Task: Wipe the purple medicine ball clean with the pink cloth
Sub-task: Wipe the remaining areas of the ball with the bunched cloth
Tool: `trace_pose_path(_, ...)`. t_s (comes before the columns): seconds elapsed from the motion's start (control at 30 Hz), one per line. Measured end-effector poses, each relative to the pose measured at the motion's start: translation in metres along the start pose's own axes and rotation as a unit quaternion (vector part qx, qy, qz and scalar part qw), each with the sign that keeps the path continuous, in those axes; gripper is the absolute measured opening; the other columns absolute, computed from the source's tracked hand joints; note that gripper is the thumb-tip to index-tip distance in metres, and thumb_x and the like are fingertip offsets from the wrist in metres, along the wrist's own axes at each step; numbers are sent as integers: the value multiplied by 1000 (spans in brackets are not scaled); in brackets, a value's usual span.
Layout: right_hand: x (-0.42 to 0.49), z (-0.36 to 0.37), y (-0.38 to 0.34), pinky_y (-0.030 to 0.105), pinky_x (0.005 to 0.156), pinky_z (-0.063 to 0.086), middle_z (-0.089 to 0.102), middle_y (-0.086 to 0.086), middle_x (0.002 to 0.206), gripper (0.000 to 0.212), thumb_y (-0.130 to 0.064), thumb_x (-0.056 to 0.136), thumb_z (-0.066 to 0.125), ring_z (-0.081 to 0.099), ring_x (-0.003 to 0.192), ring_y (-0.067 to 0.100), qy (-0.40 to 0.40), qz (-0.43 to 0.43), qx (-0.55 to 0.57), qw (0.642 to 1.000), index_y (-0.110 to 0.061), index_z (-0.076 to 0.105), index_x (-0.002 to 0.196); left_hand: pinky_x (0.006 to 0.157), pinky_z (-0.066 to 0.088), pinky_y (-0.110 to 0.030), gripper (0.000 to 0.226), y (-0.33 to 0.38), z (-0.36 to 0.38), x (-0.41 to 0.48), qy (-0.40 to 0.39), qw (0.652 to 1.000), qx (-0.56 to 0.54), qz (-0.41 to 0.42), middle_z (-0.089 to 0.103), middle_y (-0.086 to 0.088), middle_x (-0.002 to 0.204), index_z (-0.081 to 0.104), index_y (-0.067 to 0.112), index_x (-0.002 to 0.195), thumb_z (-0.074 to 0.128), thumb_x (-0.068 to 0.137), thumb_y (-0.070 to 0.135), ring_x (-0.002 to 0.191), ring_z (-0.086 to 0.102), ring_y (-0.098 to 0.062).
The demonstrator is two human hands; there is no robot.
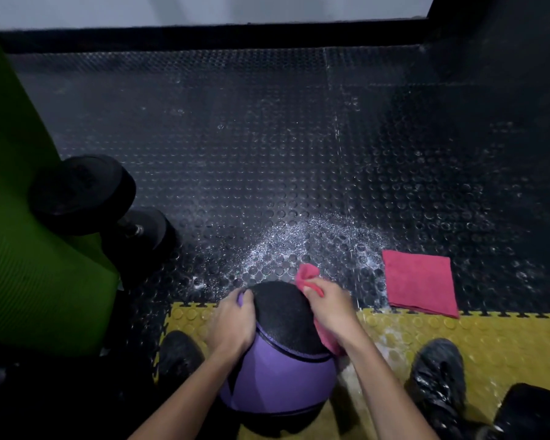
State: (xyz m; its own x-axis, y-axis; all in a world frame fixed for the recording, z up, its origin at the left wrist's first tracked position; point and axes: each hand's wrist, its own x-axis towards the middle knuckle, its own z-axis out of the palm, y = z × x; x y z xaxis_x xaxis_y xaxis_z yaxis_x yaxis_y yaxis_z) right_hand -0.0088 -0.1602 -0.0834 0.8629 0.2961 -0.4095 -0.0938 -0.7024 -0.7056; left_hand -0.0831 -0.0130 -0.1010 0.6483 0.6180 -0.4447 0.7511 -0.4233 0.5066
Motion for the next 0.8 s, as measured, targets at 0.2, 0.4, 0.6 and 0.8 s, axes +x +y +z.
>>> trace_pose_path(0.2, 2, 0, -14, 25, 87, 42, 66, 1, 111, 23, -23, 89, 55, 59, 104, 19, -44, -46, 1, 998, -24, 66, 109, 106, 33, -46, 48, 10, 17, -21, -19, 989, 113, 98, 44, 0, 143, 43, 26, 135, 26, 96, 48, 131, 39, -22)
trace_pose_path(0.4, 6, -27, 50, 32, 91, 44, 65, 11, 112, 25, -16, 91, 53, 59, 99, 22, -60, 126, 32, 990, -7, 63, 112, 109, 30, -34, 57, 21, 4, -16, -79, 952, 158, 249, 45, 9, 143, 45, 30, 137, 32, 90, 60, 132, 38, -11)
trace_pose_path(0.6, 11, -34, 42, 33, 96, 42, 61, 7, 117, 29, -14, 92, 51, 55, 105, 20, -9, 101, 183, 978, -7, 58, 119, 103, 35, -40, 49, 14, -32, 17, -2, 940, 176, 293, 58, 8, 126, 56, 27, 127, 39, 90, 55, 116, 52, -12)
trace_pose_path(0.8, 12, -41, 47, 43, 95, 47, 61, 7, 118, 34, -22, 93, 49, 59, 105, 22, -5, 127, 233, 964, -13, 52, 125, 106, 24, -39, 74, -8, -33, 3, 43, 948, 131, 287, 50, 16, 134, 56, 33, 126, 18, 74, 69, 129, 41, -11)
